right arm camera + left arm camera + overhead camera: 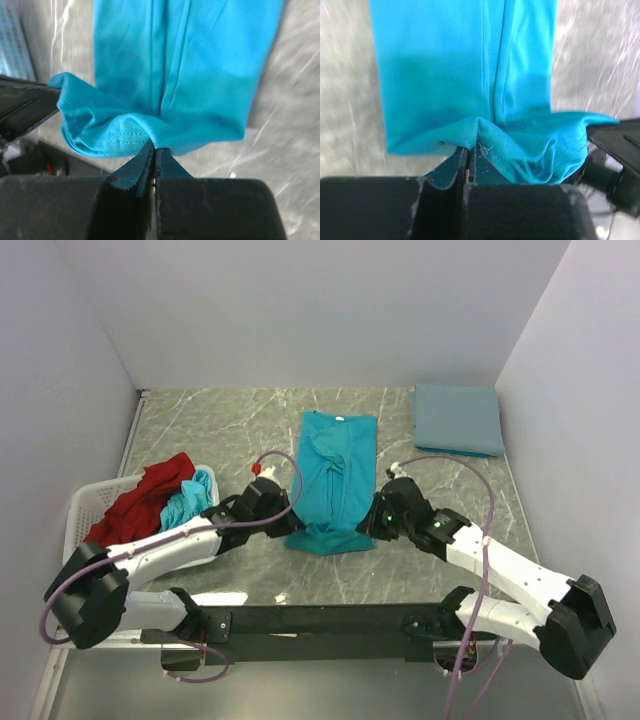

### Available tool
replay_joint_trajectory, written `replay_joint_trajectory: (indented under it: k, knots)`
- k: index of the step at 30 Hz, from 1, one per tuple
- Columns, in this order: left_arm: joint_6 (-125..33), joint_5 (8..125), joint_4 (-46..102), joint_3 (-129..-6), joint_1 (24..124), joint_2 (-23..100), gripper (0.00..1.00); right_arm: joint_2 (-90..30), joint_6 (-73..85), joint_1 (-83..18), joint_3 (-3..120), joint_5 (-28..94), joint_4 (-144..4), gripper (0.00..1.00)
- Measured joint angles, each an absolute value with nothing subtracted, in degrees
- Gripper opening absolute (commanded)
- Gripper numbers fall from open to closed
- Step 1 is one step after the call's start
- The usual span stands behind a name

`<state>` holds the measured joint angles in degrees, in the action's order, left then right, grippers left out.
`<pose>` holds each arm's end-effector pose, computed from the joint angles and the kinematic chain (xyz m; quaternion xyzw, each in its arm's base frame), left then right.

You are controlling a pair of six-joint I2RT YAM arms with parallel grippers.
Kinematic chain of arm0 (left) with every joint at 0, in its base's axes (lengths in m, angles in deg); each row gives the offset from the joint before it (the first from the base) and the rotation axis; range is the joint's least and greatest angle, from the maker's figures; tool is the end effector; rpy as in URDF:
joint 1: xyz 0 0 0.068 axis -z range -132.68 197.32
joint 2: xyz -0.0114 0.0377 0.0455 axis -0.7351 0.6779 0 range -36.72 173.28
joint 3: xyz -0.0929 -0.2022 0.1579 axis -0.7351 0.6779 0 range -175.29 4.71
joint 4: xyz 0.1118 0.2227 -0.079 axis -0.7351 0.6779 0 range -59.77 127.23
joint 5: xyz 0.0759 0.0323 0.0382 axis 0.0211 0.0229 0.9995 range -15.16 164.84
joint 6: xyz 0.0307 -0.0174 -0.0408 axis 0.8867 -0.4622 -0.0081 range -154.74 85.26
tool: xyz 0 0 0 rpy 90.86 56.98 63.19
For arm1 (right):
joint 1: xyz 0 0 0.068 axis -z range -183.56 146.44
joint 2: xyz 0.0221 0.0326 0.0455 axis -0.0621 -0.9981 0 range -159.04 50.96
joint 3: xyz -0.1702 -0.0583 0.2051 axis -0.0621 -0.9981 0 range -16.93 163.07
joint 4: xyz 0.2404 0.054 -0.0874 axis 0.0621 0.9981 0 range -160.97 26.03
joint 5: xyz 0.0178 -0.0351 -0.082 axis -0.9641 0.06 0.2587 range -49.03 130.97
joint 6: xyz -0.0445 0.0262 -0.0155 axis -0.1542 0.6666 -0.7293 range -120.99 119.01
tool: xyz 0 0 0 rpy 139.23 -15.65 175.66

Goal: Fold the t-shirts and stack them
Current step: Fold the tshirt

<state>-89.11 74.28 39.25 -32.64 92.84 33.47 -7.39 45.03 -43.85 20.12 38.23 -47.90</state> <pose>0.1753 -0.1789 0.2063 -0.0684 0.9105 -0.3151 0.2590 0.1590 0.1371 0.2285 0.0368 0.9208 0.2813 0.2677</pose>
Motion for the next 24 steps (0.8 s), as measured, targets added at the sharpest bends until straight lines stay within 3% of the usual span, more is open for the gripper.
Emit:
replay_joint_trajectory:
  k: [24]
  knots:
    - [-79.8, 74.5, 33.0, -52.4, 80.6, 56.1, 0.06, -30.8, 36.4, -29.6, 35.8, 39.4, -56.9, 0.00]
